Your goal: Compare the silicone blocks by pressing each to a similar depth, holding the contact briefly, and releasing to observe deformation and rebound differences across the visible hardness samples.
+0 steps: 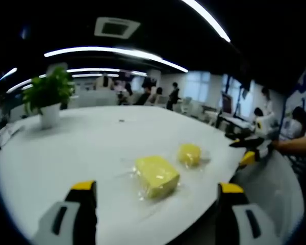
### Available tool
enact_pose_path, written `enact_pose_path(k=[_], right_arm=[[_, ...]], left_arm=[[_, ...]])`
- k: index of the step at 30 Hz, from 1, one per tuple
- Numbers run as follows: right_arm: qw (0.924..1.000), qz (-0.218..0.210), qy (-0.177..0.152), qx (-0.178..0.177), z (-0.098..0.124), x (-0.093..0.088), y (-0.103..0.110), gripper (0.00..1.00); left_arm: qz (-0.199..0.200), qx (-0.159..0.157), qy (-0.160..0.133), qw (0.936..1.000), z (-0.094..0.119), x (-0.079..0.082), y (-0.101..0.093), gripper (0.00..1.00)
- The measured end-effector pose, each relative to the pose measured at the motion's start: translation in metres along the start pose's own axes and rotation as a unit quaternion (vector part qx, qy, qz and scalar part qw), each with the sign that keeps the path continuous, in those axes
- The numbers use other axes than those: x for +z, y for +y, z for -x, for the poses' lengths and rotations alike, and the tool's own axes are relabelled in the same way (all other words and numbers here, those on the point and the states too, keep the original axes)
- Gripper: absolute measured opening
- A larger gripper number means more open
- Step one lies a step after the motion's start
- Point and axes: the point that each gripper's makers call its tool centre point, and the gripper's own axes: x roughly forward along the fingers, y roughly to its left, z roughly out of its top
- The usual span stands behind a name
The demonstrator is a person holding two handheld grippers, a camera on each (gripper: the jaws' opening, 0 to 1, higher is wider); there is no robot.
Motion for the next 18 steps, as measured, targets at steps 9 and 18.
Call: enact_pose_path(k=[9, 18], right_arm=[[1.0, 0.0, 0.0, -0.002, 0.0003, 0.0003, -0.0012, 0.96], [1.0, -0.002, 0.002, -0.001, -0.0006, 0.0011, -0.0011, 0.96]], left_arm=[[0.001, 0.0, 0.005, 1.0, -0.0003, -0.0005, -0.0009, 1.0], [0.022, 0.009, 0.006, 0.9997, 0.0012, 0.0051, 0.0049, 0.97]])
